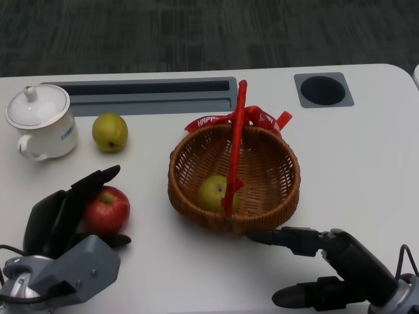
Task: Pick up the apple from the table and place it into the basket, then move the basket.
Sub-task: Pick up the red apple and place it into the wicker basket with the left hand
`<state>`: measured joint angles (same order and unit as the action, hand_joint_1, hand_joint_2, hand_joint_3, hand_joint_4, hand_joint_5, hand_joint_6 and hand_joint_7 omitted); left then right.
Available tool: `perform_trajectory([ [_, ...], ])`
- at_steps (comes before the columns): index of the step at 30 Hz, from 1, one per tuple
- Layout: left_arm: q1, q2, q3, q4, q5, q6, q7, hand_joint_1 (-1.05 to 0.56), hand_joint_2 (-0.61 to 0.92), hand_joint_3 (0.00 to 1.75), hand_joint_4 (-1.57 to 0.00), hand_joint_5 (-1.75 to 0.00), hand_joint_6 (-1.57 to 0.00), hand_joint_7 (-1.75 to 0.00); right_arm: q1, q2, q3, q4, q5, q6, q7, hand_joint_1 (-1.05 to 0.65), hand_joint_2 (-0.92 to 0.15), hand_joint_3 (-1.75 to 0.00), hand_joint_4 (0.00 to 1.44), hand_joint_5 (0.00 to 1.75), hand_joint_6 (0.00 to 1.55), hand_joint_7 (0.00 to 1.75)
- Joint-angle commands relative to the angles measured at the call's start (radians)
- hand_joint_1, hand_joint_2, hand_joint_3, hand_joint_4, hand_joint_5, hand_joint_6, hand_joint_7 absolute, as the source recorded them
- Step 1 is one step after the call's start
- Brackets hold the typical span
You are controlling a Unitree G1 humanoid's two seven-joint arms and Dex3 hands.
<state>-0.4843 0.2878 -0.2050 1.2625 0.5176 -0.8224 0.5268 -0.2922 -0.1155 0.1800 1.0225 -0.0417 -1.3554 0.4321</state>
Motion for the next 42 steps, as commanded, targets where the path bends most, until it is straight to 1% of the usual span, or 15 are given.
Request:
perform_trajectory([
  [1, 0.025, 0.013, 0.009, -0.036, -0.013, -0.075, 0.066, -0.14, 0.85, 0.0, -1.18, -0.05, -1.06, -0.03, 0.005, -0.012, 0.0, -0.005, 0.003, -0.006, -0.004, -0.56, -0.92, -0.02, 0.68, 0.0, 0.59, 0.0],
  [7, 0.046, 0.025, 0.033, -0.119, -0.005, -0.176, 0.192, -0.15, 0.85, 0.0, -1.19, -0.03, -1.06, -0.01, 0.004, -0.012, -0.002, 0.001, -0.01, -0.008, -0.011, -0.57, -0.92, -0.04, 0.68, 0.0, 0.59, 0.0],
  [10, 0.051, 0.034, 0.048, -0.169, 0.006, -0.199, 0.239, -0.13, 0.84, 0.0, -1.18, -0.02, -1.06, -0.01, 0.002, -0.01, -0.002, 0.006, -0.012, -0.013, -0.013, -0.57, -0.92, -0.05, 0.68, 0.0, 0.59, 0.0],
  [13, 0.051, 0.039, 0.059, -0.214, 0.018, -0.21, 0.266, -0.12, 0.84, 0.0, -1.18, -0.02, -1.07, -0.01, 0.0, -0.009, -0.001, 0.007, -0.01, -0.011, -0.011, -0.57, -0.92, -0.06, 0.68, 0.0, 0.59, 0.0],
  [16, 0.05, 0.041, 0.068, -0.258, 0.016, -0.226, 0.263, -0.12, 0.83, 0.0, -1.19, -0.01, -1.07, -0.01, -0.001, -0.008, 0.0, 0.009, -0.01, -0.011, -0.01, -0.56, -0.92, -0.06, 0.68, 0.0, 0.6, 0.0],
  [22, 0.051, 0.02, 0.086, -0.371, -0.047, -0.265, 0.157, -0.13, 0.84, 0.0, -1.18, -0.01, -1.07, -0.01, -0.002, -0.006, 0.003, 0.017, -0.011, -0.016, -0.007, -0.55, -0.92, -0.07, 0.68, 0.0, 0.59, 0.0],
  [29, 0.007, -0.048, 0.083, -0.449, -0.179, -0.262, -0.052, -0.15, 0.83, 0.0, -1.21, -0.01, -1.09, -0.01, -0.002, -0.003, 0.012, 0.015, -0.011, -0.012, -0.003, -0.54, -0.92, -0.08, 0.67, 0.0, 0.58, 0.0],
  [35, -0.045, -0.106, 0.088, -0.447, -0.257, -0.233, -0.196, -0.14, 0.81, 0.0, -1.22, -0.01, -1.11, -0.01, 0.001, 0.001, 0.008, 0.008, -0.034, -0.011, -0.023, -0.55, -0.92, -0.1, 0.67, 0.0, 0.58, 0.0],
  [38, -0.065, -0.129, 0.088, -0.439, -0.254, -0.216, -0.229, -0.12, 0.8, 0.0, -1.24, -0.02, -1.12, -0.01, 0.004, 0.0, 0.008, 0.003, -0.038, -0.01, -0.029, -0.55, -0.92, -0.1, 0.67, 0.0, 0.58, 0.0],
  [42, -0.081, -0.151, 0.085, -0.413, -0.251, -0.215, -0.263, -0.05, 0.78, 0.0, -1.25, -0.02, -1.13, -0.01, 0.008, -0.002, 0.007, 0.001, -0.039, -0.011, -0.035, -0.55, -0.92, -0.11, 0.67, 0.0, 0.58, 0.0],
])
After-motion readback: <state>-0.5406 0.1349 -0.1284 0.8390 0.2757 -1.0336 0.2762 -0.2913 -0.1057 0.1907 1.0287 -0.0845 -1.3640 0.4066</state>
